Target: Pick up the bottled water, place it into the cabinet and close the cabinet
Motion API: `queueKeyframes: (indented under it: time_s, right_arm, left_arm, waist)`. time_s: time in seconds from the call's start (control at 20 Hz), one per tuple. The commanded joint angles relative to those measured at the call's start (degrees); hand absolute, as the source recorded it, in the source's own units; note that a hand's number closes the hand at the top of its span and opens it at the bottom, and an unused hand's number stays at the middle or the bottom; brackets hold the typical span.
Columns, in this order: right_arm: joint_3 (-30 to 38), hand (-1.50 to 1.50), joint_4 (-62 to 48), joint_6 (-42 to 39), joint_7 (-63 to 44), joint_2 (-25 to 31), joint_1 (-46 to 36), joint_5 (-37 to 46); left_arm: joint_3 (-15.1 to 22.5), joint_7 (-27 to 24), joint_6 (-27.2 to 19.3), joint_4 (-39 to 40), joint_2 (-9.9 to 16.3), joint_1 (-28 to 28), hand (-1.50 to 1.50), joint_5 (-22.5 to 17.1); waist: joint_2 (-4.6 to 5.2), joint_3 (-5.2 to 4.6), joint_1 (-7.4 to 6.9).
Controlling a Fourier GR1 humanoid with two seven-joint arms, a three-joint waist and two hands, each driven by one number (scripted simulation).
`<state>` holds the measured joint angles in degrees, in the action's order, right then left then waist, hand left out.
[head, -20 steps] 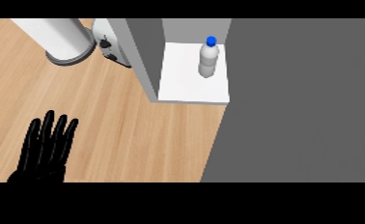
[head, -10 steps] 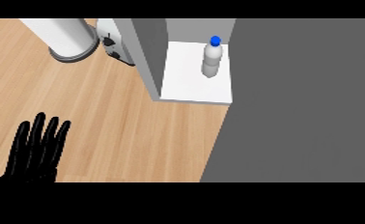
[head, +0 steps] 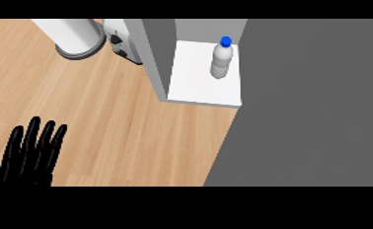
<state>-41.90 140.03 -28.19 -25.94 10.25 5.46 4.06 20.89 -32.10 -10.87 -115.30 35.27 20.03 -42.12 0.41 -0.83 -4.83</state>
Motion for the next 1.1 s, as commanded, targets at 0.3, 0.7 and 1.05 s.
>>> queueKeyframes:
  time_s: [0.3, 0.7, 1.05]
  right_arm:
    - [-2.75, 1.5, -9.61, 7.44, -2.58, -9.76, -2.7, -6.64]
    - [-2.12, 1.5, -15.64, 4.7, -7.44, -9.84, -1.03, -24.67]
    - [9.31, 1.5, -12.98, 13.07, -0.86, -9.84, 2.37, -23.75]
  left_arm:
    - [-1.37, -0.54, 2.79, 1.0, 1.4, -0.39, -1.5, -0.36]
    - [-0.9, -0.46, 5.38, 0.4, 2.08, -0.36, -1.5, -0.94]
    - [-2.42, -1.37, 5.03, 0.81, 1.76, 1.23, -1.5, -1.7]
  waist:
    - [1.78, -0.06, -2.43]
    - [2.44, 0.03, -4.81]
    - [1.9, 0.26, -1.18]
